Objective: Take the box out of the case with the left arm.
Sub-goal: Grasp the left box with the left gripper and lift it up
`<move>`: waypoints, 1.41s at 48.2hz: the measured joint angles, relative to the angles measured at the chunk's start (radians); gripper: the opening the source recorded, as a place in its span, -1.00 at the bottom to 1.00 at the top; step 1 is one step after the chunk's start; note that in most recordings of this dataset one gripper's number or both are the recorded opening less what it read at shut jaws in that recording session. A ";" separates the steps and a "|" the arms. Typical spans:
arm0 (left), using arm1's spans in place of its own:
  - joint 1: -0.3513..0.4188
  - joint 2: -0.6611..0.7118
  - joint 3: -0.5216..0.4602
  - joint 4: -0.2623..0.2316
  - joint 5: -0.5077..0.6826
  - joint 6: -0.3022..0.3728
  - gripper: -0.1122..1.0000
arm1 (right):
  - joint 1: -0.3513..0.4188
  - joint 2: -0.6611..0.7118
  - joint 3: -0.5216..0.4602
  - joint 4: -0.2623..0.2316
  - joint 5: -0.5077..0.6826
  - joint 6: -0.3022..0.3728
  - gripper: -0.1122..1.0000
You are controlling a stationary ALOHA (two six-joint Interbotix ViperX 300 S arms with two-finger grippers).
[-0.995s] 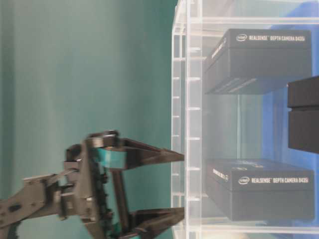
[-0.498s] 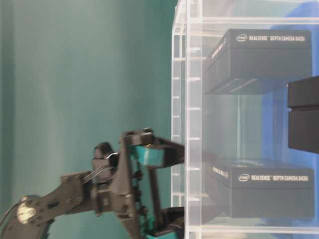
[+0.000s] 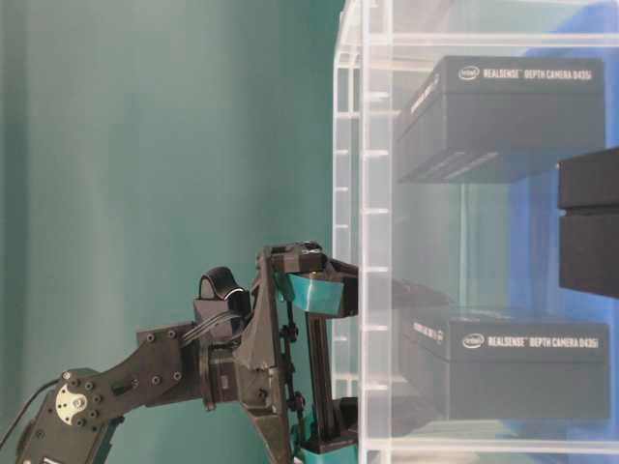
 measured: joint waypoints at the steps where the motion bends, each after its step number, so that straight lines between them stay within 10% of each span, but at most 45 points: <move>1: -0.002 -0.002 0.000 0.000 0.000 0.000 0.89 | 0.000 0.000 0.002 0.000 0.000 -0.002 -0.77; 25: -0.002 0.009 -0.002 0.002 0.000 0.000 0.87 | 0.000 0.000 0.000 -0.002 0.000 -0.002 -0.77; 35: -0.003 0.011 -0.005 0.002 0.002 -0.002 0.31 | 0.000 0.000 0.000 -0.002 0.000 -0.002 -0.77; 68: -0.009 -0.011 -0.021 -0.014 0.101 0.005 0.31 | 0.000 0.000 -0.005 -0.002 0.000 -0.002 -0.77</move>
